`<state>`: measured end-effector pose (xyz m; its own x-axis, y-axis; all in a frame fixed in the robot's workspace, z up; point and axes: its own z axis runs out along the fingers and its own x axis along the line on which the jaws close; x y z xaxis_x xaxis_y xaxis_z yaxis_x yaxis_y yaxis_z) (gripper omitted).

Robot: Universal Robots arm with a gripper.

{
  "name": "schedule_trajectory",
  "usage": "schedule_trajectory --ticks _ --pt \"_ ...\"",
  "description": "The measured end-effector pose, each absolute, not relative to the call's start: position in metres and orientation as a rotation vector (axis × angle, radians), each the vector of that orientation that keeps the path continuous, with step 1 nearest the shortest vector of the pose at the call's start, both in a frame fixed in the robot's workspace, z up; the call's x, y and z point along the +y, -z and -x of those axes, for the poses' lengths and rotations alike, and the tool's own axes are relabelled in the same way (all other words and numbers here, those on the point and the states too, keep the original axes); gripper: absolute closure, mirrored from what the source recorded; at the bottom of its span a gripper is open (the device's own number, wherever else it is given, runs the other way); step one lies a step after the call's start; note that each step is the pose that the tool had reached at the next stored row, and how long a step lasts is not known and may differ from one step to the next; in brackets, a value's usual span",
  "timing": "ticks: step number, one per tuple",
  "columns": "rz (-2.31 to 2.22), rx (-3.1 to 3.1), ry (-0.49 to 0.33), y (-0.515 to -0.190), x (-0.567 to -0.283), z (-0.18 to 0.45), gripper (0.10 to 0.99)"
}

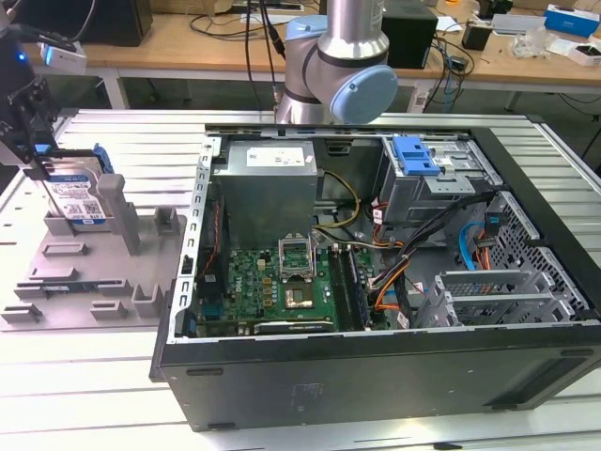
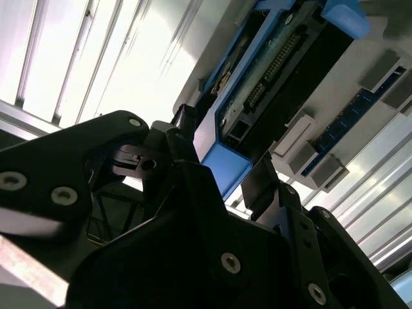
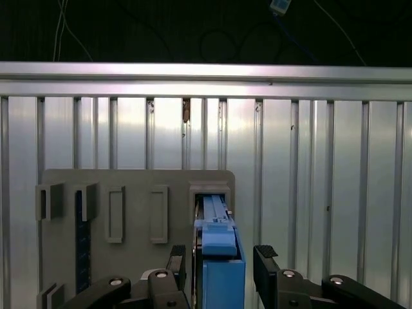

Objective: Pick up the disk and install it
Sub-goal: 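Pick up the disk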

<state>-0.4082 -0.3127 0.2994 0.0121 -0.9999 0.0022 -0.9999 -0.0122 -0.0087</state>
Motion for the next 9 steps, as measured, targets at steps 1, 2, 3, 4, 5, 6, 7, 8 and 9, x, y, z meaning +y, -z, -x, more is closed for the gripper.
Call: schedule_trajectory --ticks 1,2,3,4,5,6,7,8,9 --pt "2.232 2.205 0.012 -0.2993 -0.3127 0.4082 0.545" --pt "2.232 2.205 0.012 -0.2992 -0.3127 0.4082 0.545" --pt "2.231 2.205 0.012 -0.2992 -0.3127 0.4082 0.557" --pt "2.232 2.205 0.012 -0.2991 -0.3127 0.4082 0.557" --pt "2.231 2.205 0.012 -0.2990 -0.3127 0.4082 0.624" --pt "2.232 2.204 0.012 -0.2990 -0.3127 0.4082 0.624" --pt "2.231 2.204 0.012 -0.2989 -0.3127 0.4082 0.624" --pt "2.231 2.204 0.012 -0.2988 -0.3127 0.4082 0.698" --pt "2.231 2.204 0.011 -0.2988 -0.3127 0.4082 0.698"
